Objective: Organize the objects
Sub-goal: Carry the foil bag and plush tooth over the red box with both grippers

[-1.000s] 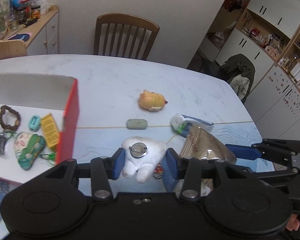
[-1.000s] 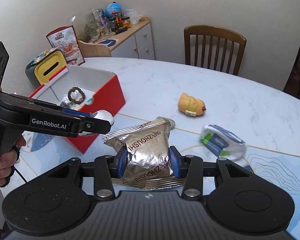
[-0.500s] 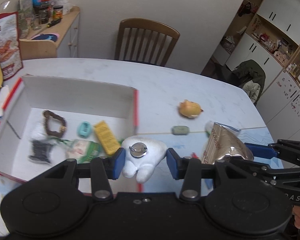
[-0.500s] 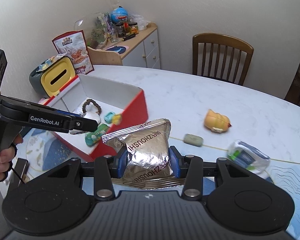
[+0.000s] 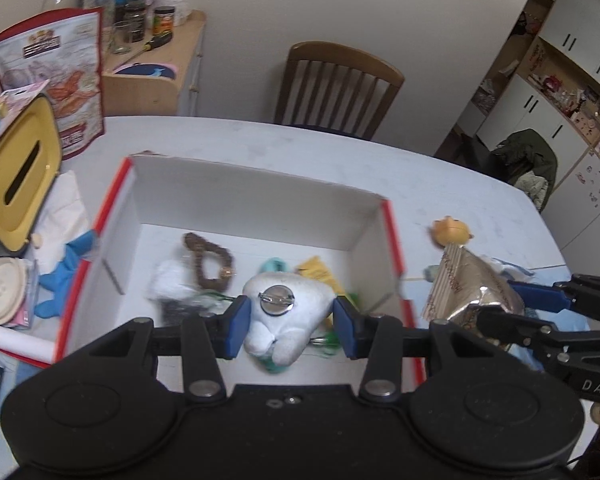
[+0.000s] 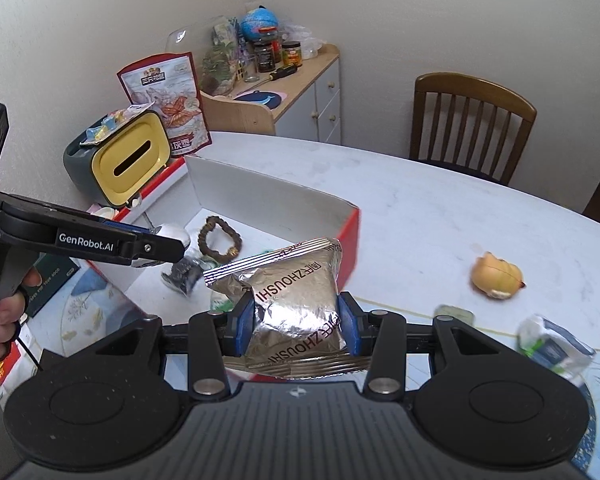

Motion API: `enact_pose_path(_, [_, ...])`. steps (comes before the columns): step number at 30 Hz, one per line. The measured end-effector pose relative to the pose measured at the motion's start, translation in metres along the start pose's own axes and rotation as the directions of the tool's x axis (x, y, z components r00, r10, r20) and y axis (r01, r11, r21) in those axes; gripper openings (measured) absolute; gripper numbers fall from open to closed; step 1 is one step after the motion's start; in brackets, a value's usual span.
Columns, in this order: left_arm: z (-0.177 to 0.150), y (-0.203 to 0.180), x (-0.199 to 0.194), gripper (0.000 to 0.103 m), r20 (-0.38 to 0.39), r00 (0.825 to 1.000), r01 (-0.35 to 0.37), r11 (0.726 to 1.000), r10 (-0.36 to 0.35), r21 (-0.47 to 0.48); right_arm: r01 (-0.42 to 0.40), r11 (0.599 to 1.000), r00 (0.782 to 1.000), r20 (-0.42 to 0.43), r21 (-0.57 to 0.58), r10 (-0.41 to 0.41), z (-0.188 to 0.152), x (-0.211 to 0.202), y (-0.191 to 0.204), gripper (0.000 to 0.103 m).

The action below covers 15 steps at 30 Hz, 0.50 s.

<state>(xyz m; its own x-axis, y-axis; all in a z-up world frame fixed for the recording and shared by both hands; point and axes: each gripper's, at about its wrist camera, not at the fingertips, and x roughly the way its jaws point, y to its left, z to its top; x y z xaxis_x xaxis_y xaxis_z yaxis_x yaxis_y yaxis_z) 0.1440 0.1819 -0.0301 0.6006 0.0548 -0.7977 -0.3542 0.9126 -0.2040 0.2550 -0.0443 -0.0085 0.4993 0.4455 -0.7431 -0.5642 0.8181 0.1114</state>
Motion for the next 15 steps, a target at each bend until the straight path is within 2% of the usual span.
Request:
enact_pose_path(8, [0.009, 0.044, 0.015, 0.044, -0.011, 0.998, -0.058, 0.998, 0.058, -0.022, 0.006, 1.000, 1.000, -0.018, -0.014, -0.006, 0.023, 0.041, 0.026, 0.043])
enact_pose_path(15, [0.019, 0.058, 0.038, 0.044, -0.032, 0.996, -0.085, 0.996, 0.085, -0.003, 0.018, 1.000, 0.998, -0.058, -0.025, -0.020, 0.037, 0.089, 0.039, 0.043])
